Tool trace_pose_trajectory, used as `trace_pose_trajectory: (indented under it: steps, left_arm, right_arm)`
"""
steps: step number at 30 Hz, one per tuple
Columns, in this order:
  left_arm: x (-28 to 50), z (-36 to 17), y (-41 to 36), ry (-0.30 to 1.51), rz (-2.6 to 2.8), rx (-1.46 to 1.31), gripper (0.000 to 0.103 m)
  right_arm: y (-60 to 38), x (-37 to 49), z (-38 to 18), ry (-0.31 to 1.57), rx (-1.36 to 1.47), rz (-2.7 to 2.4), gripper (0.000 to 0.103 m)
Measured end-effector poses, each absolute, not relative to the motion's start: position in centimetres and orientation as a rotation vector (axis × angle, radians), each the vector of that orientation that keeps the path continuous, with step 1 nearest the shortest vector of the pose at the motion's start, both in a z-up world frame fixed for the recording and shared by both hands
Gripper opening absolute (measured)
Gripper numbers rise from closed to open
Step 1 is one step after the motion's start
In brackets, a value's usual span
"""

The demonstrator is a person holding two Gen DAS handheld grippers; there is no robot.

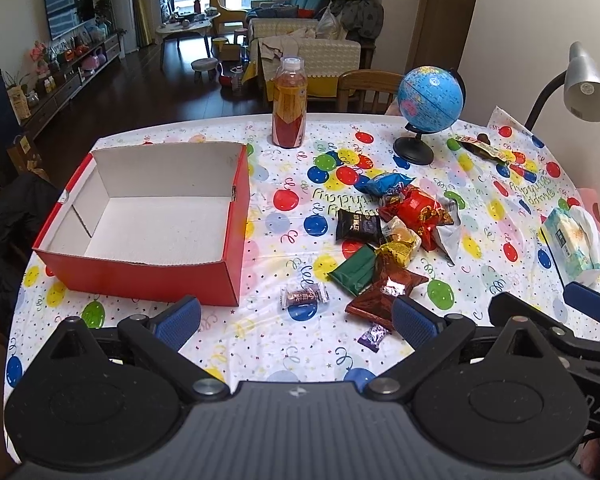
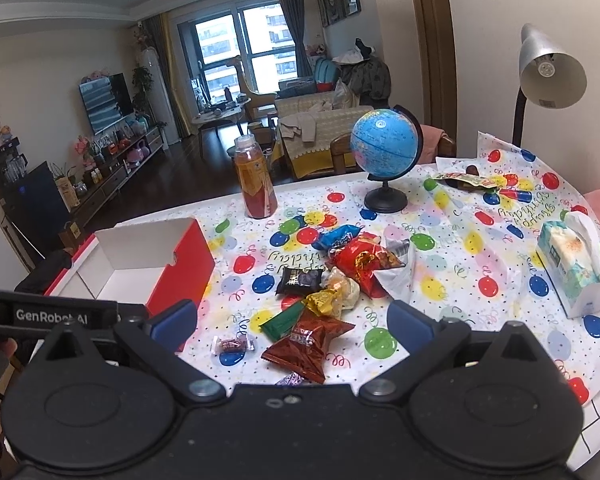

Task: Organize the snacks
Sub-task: 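Grasp the brown foil bag with the right tool while the left tool approaches the small wrapped candy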

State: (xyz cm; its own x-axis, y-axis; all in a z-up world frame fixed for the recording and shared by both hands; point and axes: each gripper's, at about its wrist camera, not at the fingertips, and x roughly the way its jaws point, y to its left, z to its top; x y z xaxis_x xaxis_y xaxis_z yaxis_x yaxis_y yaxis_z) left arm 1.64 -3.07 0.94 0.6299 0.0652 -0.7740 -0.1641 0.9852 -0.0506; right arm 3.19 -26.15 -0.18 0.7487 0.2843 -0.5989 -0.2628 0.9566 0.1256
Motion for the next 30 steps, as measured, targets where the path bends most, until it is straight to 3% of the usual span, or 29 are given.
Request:
trace_pose_trajectory:
  steps: [7, 17, 30]
  left_arm:
    - [4.3, -1.5, -1.6, 0.900, 0.137, -0.097, 0.103]
    - [7.9, -5.3, -2.3, 0.921, 0.068, -0.028, 0.103]
    - [9.9, -9.9, -2.6, 0.960, 0.014, -0.002, 0.102]
  right_arm:
    - [-26.4, 5.1, -1.7, 0.705, 0.060, 0.245, 0.100]
    - [-28.4, 9.7, -5.2, 0.823, 0.173, 0.147, 0.089]
    - [-27.1, 14.4, -9.0, 0.972, 0.211, 0.197, 0.088]
